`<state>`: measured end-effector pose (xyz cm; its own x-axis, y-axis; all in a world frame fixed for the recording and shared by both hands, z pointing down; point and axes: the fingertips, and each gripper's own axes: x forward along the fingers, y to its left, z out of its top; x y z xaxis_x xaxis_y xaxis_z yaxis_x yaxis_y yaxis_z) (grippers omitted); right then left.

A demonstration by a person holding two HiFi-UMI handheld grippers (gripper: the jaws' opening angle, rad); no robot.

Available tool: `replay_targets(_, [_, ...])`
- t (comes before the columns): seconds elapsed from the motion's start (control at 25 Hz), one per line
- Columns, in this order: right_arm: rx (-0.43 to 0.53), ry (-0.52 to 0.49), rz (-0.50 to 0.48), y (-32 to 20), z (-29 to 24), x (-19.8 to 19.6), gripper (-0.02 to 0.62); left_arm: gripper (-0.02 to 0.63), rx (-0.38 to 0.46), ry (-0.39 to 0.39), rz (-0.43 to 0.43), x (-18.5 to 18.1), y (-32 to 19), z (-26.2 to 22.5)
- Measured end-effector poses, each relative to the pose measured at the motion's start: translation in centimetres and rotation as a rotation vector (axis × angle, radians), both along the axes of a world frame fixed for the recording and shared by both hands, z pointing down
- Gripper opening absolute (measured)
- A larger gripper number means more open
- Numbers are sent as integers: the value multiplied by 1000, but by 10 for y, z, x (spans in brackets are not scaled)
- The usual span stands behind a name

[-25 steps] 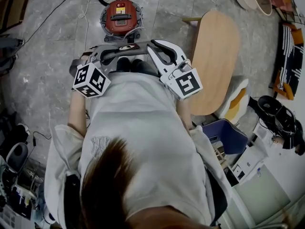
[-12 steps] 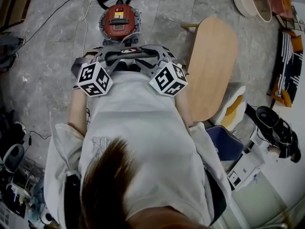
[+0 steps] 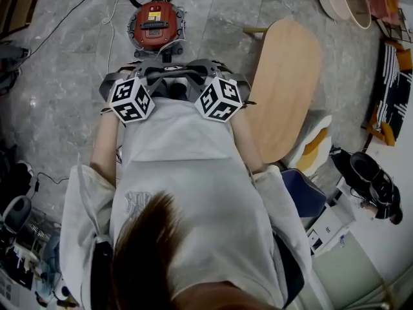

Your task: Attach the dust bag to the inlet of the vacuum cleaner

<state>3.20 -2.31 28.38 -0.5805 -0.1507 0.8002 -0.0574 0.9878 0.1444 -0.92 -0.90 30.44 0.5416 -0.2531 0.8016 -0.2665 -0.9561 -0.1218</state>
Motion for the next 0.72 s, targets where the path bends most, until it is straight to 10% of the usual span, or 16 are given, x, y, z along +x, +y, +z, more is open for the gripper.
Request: replay_targets(0.72, [-267, 129, 0, 10, 222, 3, 35, 38, -200, -42, -113, 2, 14, 220])
